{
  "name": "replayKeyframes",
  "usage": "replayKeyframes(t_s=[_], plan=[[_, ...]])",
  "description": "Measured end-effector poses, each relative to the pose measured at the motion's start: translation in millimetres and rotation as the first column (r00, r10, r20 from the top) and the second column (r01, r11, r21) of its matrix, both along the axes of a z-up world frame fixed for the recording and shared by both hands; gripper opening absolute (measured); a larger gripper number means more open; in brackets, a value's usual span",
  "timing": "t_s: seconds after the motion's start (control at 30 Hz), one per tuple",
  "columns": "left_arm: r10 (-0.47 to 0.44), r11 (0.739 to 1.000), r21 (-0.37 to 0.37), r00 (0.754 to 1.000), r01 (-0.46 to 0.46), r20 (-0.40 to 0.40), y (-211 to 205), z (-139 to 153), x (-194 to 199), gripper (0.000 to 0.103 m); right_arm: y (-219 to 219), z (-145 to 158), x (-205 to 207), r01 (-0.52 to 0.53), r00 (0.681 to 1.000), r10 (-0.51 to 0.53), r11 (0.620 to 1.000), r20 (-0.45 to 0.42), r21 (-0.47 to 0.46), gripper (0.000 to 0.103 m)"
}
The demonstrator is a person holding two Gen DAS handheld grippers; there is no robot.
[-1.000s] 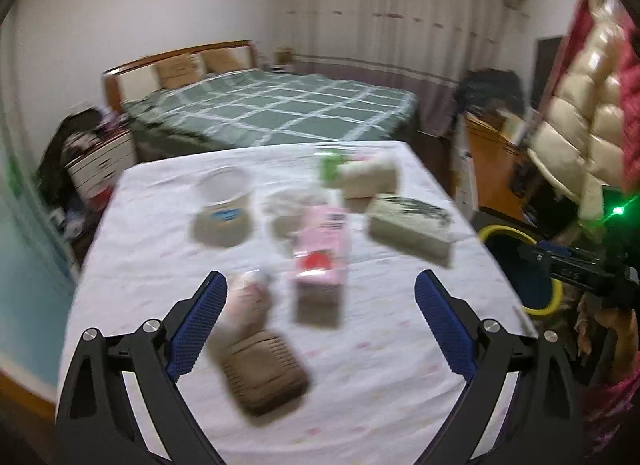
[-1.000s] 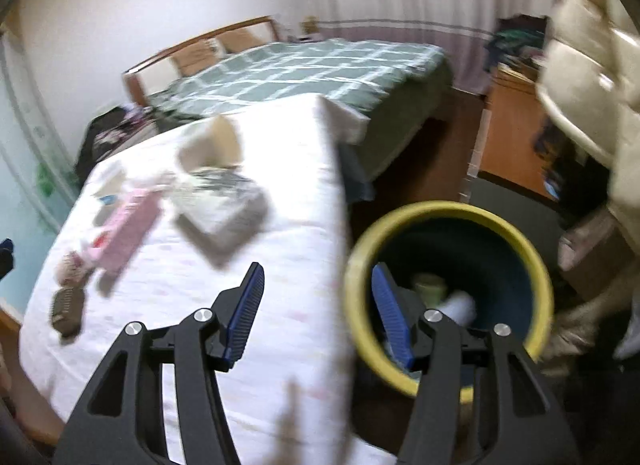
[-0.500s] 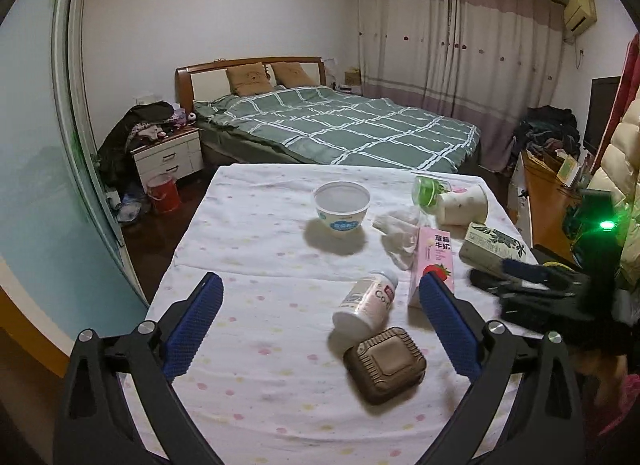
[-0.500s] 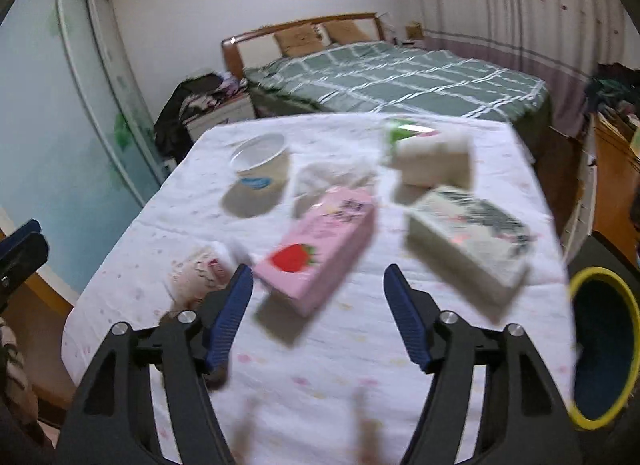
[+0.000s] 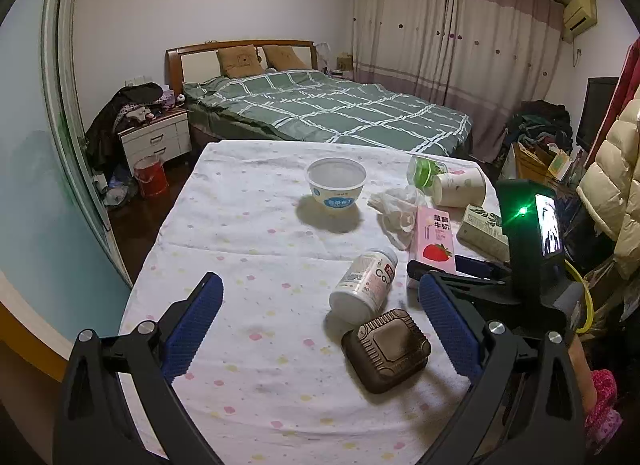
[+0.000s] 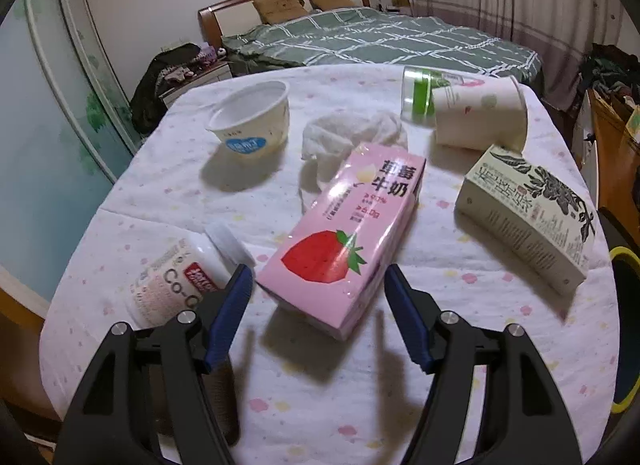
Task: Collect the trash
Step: 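Move both tools back over the table toward the pink milk carton, then grasp the pink strawberry milk carton with the right gripper and lift it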
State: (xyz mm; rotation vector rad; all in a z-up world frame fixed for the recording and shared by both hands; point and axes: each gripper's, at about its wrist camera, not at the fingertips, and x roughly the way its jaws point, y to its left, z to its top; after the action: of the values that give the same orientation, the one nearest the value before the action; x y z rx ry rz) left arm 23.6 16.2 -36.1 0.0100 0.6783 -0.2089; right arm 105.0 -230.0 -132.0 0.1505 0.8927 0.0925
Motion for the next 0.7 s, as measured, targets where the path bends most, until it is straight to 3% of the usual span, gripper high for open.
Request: replayKeyframes(t_s=[0.27,0.5,0.57,0.7], plan=[[-0.011,1.000,-0.013,0.999,0.010,-0.035,-4,-13,9,0.097,-39,-4,-14,0.055,0.998,-0.055,0.998,0.011,0.026,0.065],[-0.037,0.999,-0.014,0.998,0.036,-0.043,-15,-15,10,0.097,-27,-14,-4,0.016,1.000,-0.016,1.000,-0.003,-0.002,0.065],[-0.041,0.999,-0.007,0.998,0.041,-0.044,-17,-14,9,0.097,-29,-13,-4,0.020,1.000,-0.020,1.000,-0.001,-0.003,0.053],[-0.049,0.999,-0.003,0.997,0.049,-0.053,-19,-16,10,0.097,-42,-1,-15,0.030,0.999,-0.030,1.000,0.035,0.006,0.052]])
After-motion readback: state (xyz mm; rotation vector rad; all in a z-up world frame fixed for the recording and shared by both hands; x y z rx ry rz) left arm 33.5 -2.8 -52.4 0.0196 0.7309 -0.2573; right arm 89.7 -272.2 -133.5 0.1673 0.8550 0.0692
